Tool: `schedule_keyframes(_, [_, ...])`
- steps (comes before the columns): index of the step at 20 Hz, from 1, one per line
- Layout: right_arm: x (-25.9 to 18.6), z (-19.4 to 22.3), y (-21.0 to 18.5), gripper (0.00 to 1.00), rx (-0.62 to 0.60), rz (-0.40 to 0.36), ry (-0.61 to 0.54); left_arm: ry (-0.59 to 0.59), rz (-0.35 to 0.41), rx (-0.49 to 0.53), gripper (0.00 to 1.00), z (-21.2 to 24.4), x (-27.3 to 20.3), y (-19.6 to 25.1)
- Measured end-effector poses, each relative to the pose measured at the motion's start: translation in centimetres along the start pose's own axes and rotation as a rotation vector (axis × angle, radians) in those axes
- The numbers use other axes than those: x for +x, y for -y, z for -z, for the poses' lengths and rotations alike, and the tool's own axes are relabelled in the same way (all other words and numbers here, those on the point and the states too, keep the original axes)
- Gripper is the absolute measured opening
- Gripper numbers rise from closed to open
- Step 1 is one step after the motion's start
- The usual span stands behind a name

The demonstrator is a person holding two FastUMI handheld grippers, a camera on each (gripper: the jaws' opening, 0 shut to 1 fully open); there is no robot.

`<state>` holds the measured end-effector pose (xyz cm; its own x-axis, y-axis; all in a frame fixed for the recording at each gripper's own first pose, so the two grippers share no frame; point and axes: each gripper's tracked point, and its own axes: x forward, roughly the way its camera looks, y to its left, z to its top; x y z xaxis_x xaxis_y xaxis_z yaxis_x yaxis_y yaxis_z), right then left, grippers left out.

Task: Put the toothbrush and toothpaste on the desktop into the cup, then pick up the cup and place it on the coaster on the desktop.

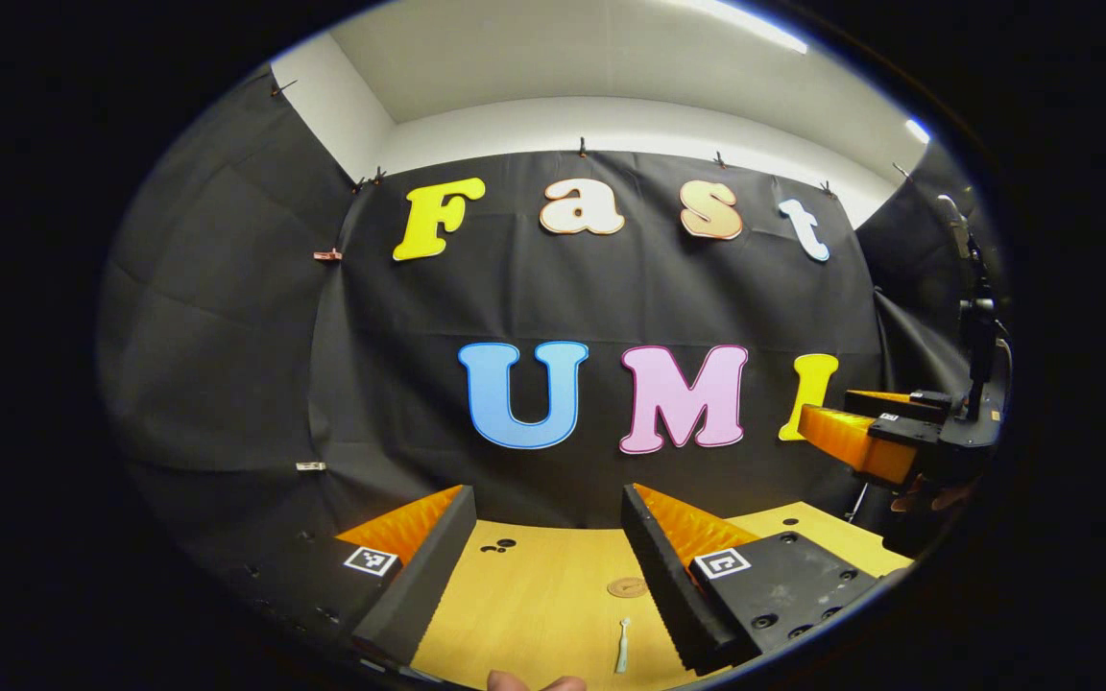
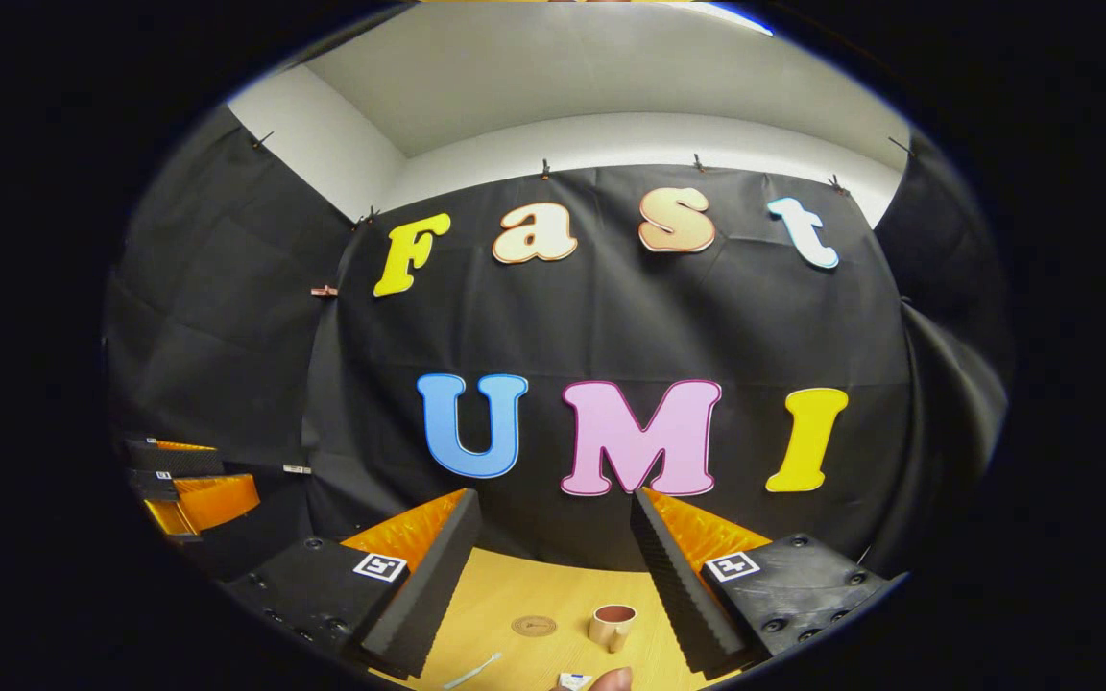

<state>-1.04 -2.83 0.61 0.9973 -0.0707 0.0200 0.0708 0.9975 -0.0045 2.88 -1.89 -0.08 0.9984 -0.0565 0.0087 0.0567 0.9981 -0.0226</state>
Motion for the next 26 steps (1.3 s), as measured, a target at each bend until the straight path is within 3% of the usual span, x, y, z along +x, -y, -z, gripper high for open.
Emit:
schedule_keyframes(7, [-1.3,0.5,2.5,0.96,-0.002,0.064,0.003,-0.005,0.077,0.018,0.96,0.6,2.7,2.5])
schedule_keyframes(13, [-0.7,4.0,3.8,0.96,-0.015,0.089,-0.116,-0.042,0.101,0.02,0.97,2.2,4.1,3.5])
schedule_keyframes(18, [0.1,12.9,2.8,0.96,0.037,0.036,-0.455,-0.081,0.122,0.02,0.96,3.9,5.1,4.1])
schedule_keyframes(24, [-1.5,28.4,3.8,0.97,0.191,0.11,-0.987,-0.113,0.142,0.013,0.96,5.6,6.1,4.0])
schedule_keyframes(26, [-2.2,32.3,3.7,0.98,0.23,0.132,-1.106,-0.118,0.143,0.016,0.96,5.9,6.5,3.8])
